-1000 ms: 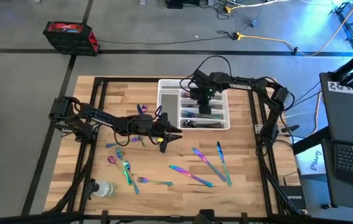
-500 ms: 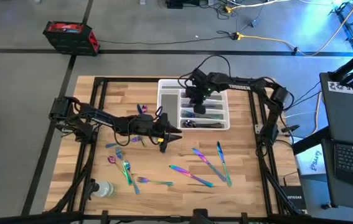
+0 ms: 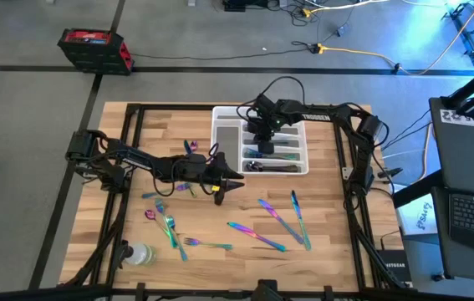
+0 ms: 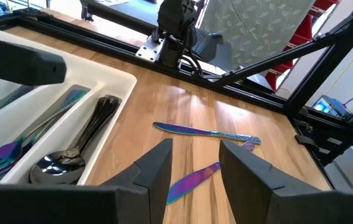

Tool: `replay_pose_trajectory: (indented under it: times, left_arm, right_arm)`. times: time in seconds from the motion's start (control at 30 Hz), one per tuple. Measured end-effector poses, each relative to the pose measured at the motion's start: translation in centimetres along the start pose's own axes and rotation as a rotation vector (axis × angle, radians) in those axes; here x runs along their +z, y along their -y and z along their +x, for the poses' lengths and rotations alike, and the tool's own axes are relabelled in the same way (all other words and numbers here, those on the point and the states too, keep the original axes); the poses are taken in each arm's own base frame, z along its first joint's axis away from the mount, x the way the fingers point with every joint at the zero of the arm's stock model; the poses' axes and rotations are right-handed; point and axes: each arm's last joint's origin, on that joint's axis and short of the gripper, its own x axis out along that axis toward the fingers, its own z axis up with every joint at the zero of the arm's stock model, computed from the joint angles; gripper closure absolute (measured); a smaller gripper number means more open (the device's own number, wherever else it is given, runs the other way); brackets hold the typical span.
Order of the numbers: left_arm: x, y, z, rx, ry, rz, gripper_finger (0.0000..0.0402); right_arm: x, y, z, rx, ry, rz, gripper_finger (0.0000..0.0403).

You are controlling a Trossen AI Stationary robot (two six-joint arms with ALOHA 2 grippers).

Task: Sort silverware
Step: Put the blue fork into the tray organizer

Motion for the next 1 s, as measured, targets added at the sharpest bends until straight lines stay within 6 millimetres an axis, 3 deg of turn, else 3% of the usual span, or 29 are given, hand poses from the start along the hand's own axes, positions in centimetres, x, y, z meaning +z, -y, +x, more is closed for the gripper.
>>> replay_pose_trajectory:
  times: [0.5,1.0]
  left_arm:
    - [-0.2,-0.1,0.0,0.007,-0.021,0.016,0.0283]
    - [-0.2,-0.1,0.0,0.006,-0.021,0.027,0.0283]
  right_arm:
    - [-0.4,0.5,1.6,-0.034,-0.044,0.007,0.0403]
    - [-0.4,0.7,1.7,-0.067,-0.046,0.009,0.0403]
